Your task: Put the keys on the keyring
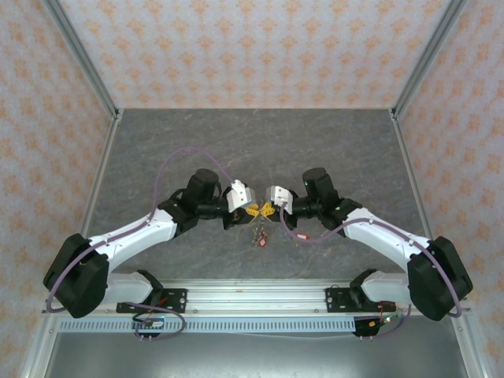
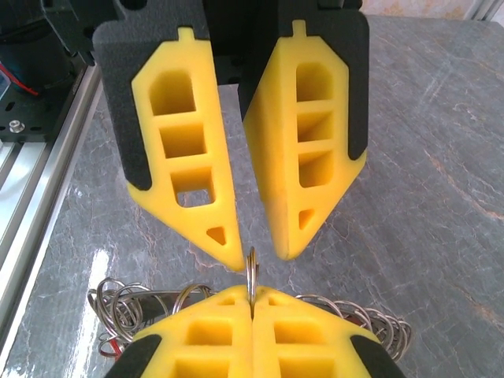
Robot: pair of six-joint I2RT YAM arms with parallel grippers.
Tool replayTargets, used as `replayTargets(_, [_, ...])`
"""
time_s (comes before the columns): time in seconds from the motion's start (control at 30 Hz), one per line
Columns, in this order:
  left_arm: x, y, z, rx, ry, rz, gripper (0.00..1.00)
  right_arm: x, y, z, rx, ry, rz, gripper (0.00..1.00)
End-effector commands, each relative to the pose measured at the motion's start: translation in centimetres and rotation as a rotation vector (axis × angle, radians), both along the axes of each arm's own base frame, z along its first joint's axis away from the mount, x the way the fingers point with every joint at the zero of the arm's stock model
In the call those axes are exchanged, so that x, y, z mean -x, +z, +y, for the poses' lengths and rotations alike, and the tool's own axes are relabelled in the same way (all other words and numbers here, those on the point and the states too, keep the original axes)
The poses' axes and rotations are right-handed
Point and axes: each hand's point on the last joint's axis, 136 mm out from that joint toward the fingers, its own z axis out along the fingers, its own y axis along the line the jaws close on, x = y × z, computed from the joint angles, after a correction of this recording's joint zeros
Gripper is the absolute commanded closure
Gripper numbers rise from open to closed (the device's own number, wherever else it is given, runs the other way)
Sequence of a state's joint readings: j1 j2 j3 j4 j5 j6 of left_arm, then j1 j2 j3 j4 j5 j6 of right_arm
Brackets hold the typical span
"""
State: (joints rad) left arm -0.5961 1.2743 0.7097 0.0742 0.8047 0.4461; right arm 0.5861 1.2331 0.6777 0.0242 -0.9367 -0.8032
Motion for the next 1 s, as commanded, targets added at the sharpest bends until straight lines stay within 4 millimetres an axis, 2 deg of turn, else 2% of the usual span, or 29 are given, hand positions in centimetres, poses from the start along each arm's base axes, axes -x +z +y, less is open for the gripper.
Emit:
replayTargets(0.0, [0.4, -0.2, -0.4, 0.007, -0.025, 0.014, 0.79, 0.0, 1.8, 0.7, -0.084, 0.033, -0.030, 1.00])
replayTargets(0.2, [0.5, 0.0, -0.7, 0.016, -0.042, 0.019, 0.81, 0.1, 2.0, 0.8, -0.101, 0.032, -0.021, 1.00])
replayTargets(0.43, [0.5, 0.8, -0.9, 0.035, -0.044, 0.004, 0.90, 0.2, 1.7, 0.6, -0.087, 0.029, -0.009, 1.00])
replayTargets(0.53, [0.6, 0.9, -0.9, 0.036, -0.044, 0.003, 1.00, 0.3, 1.5, 0.6, -0.081, 0.028, -0.005, 1.00])
replayTargets(0.67, [0.4, 0.7, -0.7, 0.028, -0.031, 0.002, 1.00, 0.1, 1.6, 0.3, -0.073, 0.007, -0.011, 0.90])
replayTargets(0.73, [0.3, 0.7, -0.6, 0.022, -0.015, -0.001, 1.00, -0.3, 1.6, -0.1, -0.061, -0.044, -0.011, 0.82])
replayTargets(0.87, [0.0, 0.8, -0.2, 0.012, 0.020, -0.011, 1.00, -1.0, 2.9, -1.7, -0.082, -0.201, -0.009, 0.75])
replayTargets(0.97, [-0.4, 0.8, 0.3, 0.005, 0.059, -0.020, 1.00, -3.0, 3.6, -4.2, -0.133, -0.481, 0.087, 0.71])
